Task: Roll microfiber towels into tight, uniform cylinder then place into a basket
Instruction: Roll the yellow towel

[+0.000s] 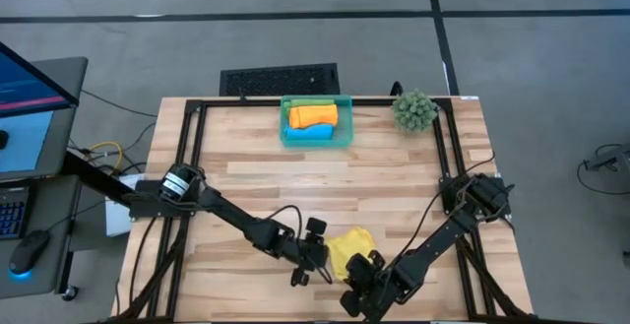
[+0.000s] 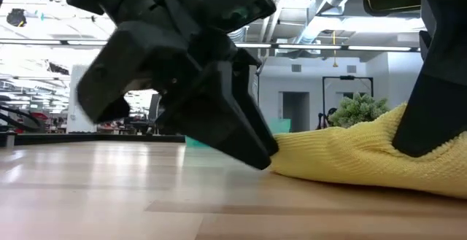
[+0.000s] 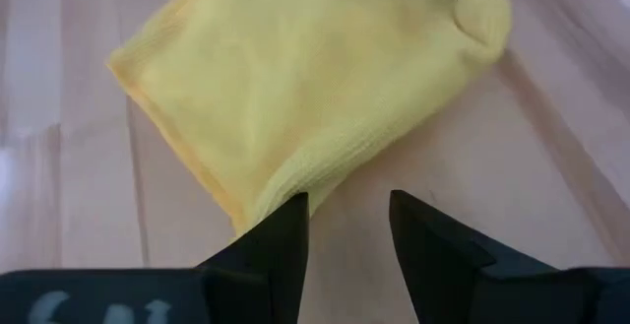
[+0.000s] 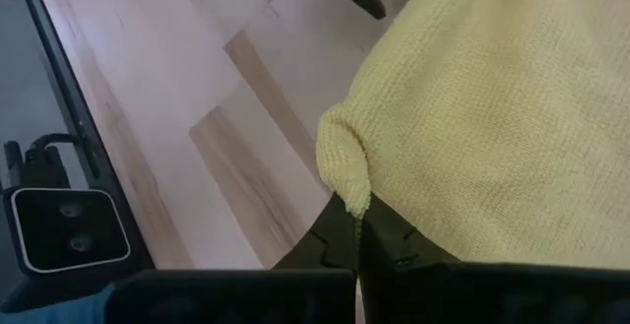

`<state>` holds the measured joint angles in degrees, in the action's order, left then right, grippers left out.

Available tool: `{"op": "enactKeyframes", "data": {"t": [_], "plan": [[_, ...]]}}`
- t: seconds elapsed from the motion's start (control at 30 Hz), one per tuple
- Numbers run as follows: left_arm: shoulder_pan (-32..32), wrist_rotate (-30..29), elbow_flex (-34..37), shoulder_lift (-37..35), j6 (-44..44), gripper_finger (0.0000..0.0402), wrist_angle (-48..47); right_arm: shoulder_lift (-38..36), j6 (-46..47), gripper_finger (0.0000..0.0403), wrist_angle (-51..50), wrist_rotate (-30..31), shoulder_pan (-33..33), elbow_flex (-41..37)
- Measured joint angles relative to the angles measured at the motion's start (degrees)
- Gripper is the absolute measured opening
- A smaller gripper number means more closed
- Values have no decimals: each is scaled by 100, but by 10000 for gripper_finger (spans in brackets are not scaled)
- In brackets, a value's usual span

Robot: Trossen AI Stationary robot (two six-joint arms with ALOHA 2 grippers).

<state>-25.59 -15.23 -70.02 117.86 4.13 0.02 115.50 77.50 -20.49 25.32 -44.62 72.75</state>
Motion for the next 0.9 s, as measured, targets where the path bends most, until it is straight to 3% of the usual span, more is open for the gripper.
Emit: {"op": "enactKeyframes", "data": {"t": [0.47, 0.9], "plan": [[-90, 40, -2, 47, -261, 137, 820, 0, -300, 89, 31, -131, 82, 0], [35, -501, -4, 162, -1800, 137, 997, -2, -614, 97, 159, -79, 43, 2]]}}
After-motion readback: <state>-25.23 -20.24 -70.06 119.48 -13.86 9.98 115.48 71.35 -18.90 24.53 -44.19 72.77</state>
